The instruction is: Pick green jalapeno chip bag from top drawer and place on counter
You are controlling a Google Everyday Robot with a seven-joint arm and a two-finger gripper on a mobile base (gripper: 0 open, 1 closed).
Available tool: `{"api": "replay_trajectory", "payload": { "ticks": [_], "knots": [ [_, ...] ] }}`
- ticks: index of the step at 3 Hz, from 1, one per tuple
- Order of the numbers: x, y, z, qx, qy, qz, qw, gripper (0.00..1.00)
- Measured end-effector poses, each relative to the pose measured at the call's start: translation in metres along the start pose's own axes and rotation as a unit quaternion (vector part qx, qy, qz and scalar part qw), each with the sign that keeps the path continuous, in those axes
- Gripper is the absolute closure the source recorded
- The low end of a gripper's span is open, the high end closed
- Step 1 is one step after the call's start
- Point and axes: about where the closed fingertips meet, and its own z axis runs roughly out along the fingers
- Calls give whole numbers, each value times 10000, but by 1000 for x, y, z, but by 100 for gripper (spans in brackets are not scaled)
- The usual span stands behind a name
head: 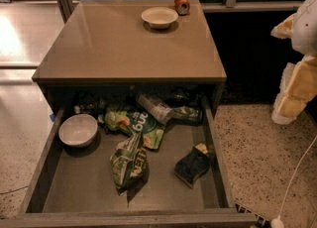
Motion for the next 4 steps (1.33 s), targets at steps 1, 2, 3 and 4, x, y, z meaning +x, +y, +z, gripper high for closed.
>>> {"api": "replay_trajectory", "payload": {
  "ticks": [1,2,3,4],
  "knots": [
    [0,0,0,0,0,0,10000,0],
    [-3,-3,3,138,-50,-88,9999,0],
    [-10,-9,11,361,-46,-391,9986,0],
    [-12,-10,11,409,-47,-418,9983,0]
  ]
}}
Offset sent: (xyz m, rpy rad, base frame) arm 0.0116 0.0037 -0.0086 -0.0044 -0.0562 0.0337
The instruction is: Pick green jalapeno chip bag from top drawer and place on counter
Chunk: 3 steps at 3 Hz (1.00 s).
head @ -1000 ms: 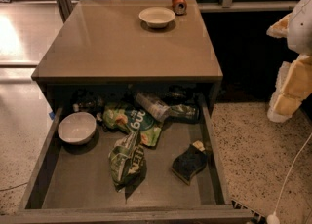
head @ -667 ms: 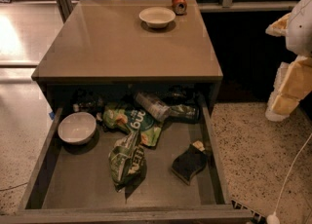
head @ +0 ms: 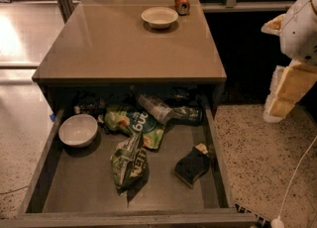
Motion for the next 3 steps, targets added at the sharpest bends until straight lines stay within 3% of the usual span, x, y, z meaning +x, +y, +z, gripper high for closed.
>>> {"api": "replay_trajectory", "payload": {
  "ticks": [1,2,3],
  "knots": [
    [0,-1,-2,108,89,-37,9999,0],
    [2,-4,1,328,-227,-111,9991,18],
    [-3,-8,-2,449,-353,-156,9982,16]
  ]
}}
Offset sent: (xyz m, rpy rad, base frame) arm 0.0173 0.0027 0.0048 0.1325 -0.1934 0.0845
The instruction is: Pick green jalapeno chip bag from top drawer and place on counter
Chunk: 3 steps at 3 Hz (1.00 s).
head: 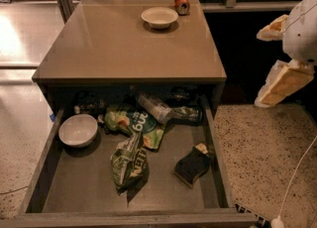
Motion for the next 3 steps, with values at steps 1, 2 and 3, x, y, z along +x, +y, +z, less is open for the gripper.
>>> {"api": "replay_trajectory", "payload": {
  "ticks": [1,2,3],
  "knots": [
    [0,0,0,0,0,0,10000,0],
    [-1,0,0,-3,-37,-18,10000,0],
    [-5,5,3,-97,-267,-125,9995,0]
  ]
}}
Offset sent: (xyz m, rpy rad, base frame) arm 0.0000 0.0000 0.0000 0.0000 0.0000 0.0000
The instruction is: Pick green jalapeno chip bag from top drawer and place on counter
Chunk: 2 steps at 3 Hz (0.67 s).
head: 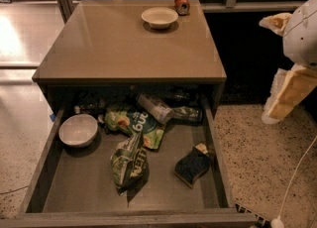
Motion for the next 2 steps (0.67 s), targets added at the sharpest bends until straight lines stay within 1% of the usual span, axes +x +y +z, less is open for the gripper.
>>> {"api": "replay_trajectory", "payload": {
  "ticks": [1,2],
  "knots": [
    [-12,9,9,-240,-391,-82,9989,0],
    [-36,22,29,-560,-886,-343,9939,0]
  ]
}}
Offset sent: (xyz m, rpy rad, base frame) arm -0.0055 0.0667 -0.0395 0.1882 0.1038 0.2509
